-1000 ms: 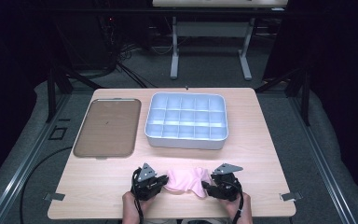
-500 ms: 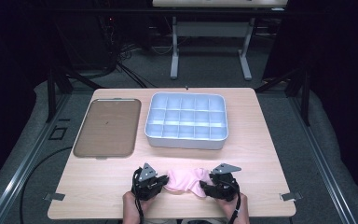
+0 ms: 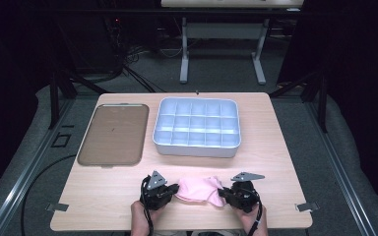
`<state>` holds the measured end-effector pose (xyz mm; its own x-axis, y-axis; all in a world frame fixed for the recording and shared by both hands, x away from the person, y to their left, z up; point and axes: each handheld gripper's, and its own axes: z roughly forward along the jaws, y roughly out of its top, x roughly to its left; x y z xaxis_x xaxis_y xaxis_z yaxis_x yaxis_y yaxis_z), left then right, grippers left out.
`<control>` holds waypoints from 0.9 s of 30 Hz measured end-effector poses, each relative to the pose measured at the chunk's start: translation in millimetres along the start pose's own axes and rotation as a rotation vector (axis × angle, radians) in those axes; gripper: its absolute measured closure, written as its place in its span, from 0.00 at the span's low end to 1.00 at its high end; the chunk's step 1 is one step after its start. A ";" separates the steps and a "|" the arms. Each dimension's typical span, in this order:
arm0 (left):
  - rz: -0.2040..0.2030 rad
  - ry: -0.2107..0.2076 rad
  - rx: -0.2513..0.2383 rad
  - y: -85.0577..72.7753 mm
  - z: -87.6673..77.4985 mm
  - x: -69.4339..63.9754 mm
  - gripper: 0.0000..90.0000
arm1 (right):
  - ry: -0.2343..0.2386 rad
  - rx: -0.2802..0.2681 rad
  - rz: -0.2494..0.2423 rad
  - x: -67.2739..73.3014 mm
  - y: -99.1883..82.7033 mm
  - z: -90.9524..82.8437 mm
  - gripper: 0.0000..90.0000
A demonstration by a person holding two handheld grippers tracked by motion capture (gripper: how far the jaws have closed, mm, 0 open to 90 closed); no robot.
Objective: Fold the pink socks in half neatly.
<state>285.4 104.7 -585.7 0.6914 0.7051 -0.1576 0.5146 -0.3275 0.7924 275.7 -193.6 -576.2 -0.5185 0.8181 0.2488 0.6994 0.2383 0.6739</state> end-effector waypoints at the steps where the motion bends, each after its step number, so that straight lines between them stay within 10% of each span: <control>1: 0.004 -0.002 0.003 0.8 1.4 -1.8 0.95 | 0.000 -0.004 0.003 -1.3 0.1 -2.6 0.92; 16: 0.008 -0.013 0.009 2.9 8.5 -4.7 0.95 | -0.042 0.051 -0.057 26.5 25.4 -26.1 0.90; 27: 0.000 -0.008 0.014 2.9 10.4 -4.6 0.94 | 0.036 0.055 -0.093 43.5 41.8 -17.8 0.88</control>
<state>289.0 93.9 -588.8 0.6953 0.7002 -0.1624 0.5219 -0.3365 0.7838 273.6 -157.3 -524.8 -0.5989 0.7720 0.2129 0.6732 0.3413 0.6560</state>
